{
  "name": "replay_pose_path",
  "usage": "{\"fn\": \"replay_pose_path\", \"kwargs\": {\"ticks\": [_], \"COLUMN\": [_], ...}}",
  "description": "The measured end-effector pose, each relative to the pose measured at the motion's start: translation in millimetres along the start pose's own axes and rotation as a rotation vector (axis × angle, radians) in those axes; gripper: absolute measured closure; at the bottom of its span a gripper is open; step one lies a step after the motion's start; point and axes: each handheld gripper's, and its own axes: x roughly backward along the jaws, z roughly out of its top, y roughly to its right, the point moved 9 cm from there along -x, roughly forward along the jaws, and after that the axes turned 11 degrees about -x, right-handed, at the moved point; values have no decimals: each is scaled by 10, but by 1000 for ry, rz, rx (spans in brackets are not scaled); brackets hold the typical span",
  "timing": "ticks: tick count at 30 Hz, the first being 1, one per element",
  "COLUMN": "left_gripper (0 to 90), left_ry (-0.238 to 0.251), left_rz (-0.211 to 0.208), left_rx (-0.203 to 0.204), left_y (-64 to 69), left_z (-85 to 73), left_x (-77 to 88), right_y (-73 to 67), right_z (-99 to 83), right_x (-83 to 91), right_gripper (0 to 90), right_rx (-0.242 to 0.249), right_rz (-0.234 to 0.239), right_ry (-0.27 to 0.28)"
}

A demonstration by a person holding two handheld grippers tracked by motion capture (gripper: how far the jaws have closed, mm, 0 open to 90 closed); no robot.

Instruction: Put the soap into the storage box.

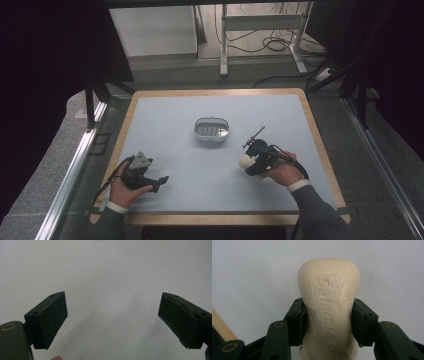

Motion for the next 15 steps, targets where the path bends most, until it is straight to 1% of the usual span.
{"fn": "replay_pose_path", "kwargs": {"ticks": [6,8,13,15], "left_gripper": [92,91,91,91], "left_ry": [1,1,-1,-2], "left_rz": [1,1,-4,-2], "left_rx": [-1,-1,-2,-2], "left_y": [-11,-8,0,-2], "left_z": [1,0,-1,-2], "left_x": [8,4,-5,-4], "right_y": [19,31,71,81], "right_z": [76,116,196,227], "right_x": [56,84,136,151], "right_gripper": [498,498,498,498], "right_rx": [8,2,1,3], "right_rz": [-2,5,2,10], "right_ry": [16,22,44,48]}}
